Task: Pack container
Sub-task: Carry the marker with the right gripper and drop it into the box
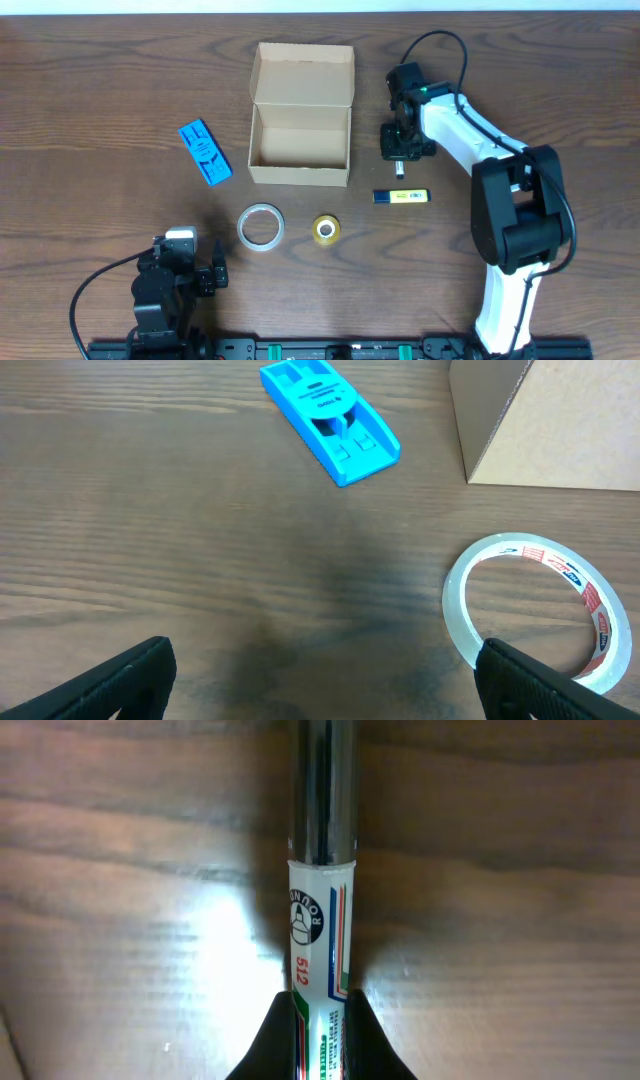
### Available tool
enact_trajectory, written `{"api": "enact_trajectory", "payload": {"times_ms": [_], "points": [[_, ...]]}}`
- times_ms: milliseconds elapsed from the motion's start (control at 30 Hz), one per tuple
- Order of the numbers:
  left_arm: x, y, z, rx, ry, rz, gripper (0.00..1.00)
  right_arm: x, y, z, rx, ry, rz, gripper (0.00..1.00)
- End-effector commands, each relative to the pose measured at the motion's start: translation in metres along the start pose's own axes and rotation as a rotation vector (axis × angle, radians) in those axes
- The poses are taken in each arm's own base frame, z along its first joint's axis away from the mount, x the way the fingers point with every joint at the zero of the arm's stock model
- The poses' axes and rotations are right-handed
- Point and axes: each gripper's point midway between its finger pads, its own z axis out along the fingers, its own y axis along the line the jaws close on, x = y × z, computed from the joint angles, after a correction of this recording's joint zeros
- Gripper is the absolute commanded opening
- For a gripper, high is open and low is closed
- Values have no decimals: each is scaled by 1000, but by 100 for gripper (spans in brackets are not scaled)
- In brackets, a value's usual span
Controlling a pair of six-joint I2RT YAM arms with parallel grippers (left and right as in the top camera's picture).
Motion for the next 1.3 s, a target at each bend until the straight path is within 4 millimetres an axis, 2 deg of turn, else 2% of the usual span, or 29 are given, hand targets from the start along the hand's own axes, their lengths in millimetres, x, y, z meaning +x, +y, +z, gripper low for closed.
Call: {"api": "enact_trajectory", "payload": {"times_ms": [0, 100, 233, 333, 467, 600, 667, 767, 1067, 1267], "points": [[2, 1, 1, -6, 3, 6, 95, -25, 14, -53, -33, -125, -104, 1], [2, 1, 1, -6, 3, 6, 95, -34, 27, -96, -51, -214, -206, 1], [2, 1, 1, -6, 3, 6, 95, -40, 51, -136, -62, -315, -348, 1], [2, 1, 1, -7, 3, 6, 95, -40, 80, -152, -73, -364, -482, 2], [2, 1, 1, -6, 3, 6, 96, -37, 121, -160, -91, -434, -643, 1], [2, 1, 1, -7, 3, 6, 95, -30, 152, -156, -100, -461, -775, 1], [2, 1, 1, -6, 3, 6, 95, -25, 161, -152, -101, -456, -818, 1], [2, 1, 1, -6, 3, 6, 95, -18, 173, -136, -99, -429, -877, 1], [2, 1, 1, -6, 3, 6, 96, -3, 185, -78, -84, -302, -950, 1], [2, 1, 1, -6, 3, 6, 95, 2, 186, -59, -80, -261, -959, 1]]}}
